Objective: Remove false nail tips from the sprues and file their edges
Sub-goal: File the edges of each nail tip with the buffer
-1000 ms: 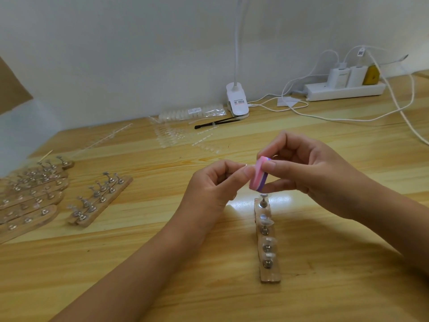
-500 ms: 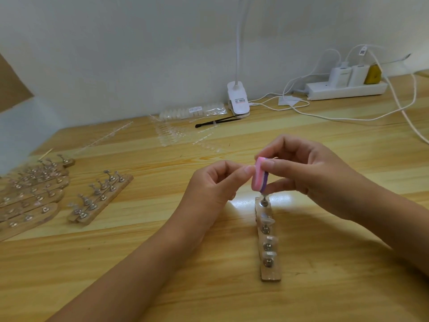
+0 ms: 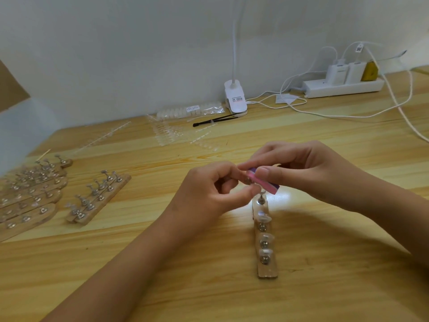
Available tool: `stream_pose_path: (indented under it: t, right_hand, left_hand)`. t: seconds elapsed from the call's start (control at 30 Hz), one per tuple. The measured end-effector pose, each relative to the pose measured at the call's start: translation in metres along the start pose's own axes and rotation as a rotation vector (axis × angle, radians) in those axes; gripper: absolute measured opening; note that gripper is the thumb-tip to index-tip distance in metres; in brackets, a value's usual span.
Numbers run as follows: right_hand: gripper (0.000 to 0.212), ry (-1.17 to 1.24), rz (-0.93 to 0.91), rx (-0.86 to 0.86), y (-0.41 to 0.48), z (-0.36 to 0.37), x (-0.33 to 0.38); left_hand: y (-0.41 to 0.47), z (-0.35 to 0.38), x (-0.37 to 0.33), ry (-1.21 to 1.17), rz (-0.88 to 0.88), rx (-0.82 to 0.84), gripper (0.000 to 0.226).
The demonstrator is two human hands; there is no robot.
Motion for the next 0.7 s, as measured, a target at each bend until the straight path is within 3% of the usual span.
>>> stream_pose_path:
  t: [0.1,0.3,0.57,0.7]
  right_hand:
    - [0.028,-0.035,-0.004,0.014,-0.001,-0.004,0.003]
    - [0.027,-0.073,-0.03,0.002,0.001,0.001,0.004]
    - [0.028,-0.005,-0.056,-0.104,0.0,-0.001,0.006]
    - [0.026,0.025,-0.061,-0.138,0.001,-0.002,0.006]
  left_hand:
    - [0.0,-0.001,0.006,-0.131,-0.083,-0.016,0.012]
    - [-0.001,0.01,0.005,-0.172,-0.096,0.044,0.011]
    - [0.0,0.014,0.007,-0.264,-0.14,0.007,0.028]
    - [0.002,0.005,0.011,-0.331,-0.165,-0.061,0.027]
Point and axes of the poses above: each hand's wrist, its own y-axis towards the middle knuckle, its own z-axis out of the palm, x = y × z, the point moved 6 cm from there along y, towards the middle knuckle, and after that the axes turned 5 degrees about y, right-handed, at the moved point
